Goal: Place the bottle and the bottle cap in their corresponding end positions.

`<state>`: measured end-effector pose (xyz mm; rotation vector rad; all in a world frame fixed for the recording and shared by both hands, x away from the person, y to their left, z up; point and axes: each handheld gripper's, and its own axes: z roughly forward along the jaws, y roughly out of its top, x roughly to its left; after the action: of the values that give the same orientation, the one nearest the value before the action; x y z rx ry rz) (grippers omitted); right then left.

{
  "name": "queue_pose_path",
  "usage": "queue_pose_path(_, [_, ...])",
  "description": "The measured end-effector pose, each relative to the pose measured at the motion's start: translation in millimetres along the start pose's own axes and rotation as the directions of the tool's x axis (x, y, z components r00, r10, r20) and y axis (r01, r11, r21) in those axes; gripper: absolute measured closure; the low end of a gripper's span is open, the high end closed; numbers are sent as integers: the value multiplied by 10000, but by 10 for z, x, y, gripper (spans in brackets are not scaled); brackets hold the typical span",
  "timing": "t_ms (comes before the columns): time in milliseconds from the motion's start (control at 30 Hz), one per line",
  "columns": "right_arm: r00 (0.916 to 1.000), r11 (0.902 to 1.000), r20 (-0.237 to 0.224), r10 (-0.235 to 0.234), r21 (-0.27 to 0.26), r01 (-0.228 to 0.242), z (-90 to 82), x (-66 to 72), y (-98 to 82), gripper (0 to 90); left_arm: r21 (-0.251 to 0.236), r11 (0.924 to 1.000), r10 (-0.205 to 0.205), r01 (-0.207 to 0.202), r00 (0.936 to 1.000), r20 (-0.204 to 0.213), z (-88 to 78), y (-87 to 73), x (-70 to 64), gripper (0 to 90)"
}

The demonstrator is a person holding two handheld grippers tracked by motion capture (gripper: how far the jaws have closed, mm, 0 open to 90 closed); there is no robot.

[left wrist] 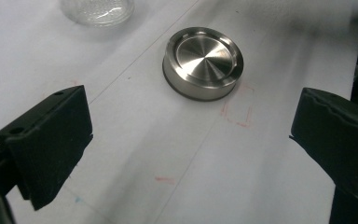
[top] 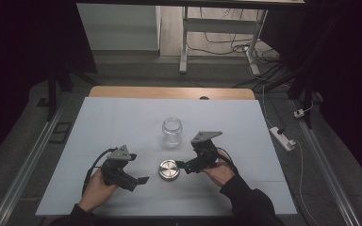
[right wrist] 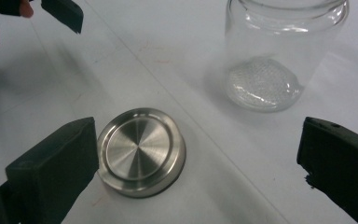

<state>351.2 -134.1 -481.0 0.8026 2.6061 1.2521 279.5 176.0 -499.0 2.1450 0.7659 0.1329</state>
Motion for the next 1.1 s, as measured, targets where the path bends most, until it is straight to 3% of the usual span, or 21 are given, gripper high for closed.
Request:
queue_pose_path(333, [9995,9999,329,-5,-126,9,-190,18,-170,0,-127,9991,-397,392,9986,-349,-175,-163,-18,0])
queue_pose_path(700, [9963,9991,826,235,-368,-206,-479,7,-407,0,-447,9942,-1006,976,9924,-708,-377,-385,-42,0])
queue_pose_path(1100, [9812,9947,1749,814,-765,-689,-846,-13,-701,0,-677,9865,-1562,1491,9810,-1152,-576,-617,-56,0])
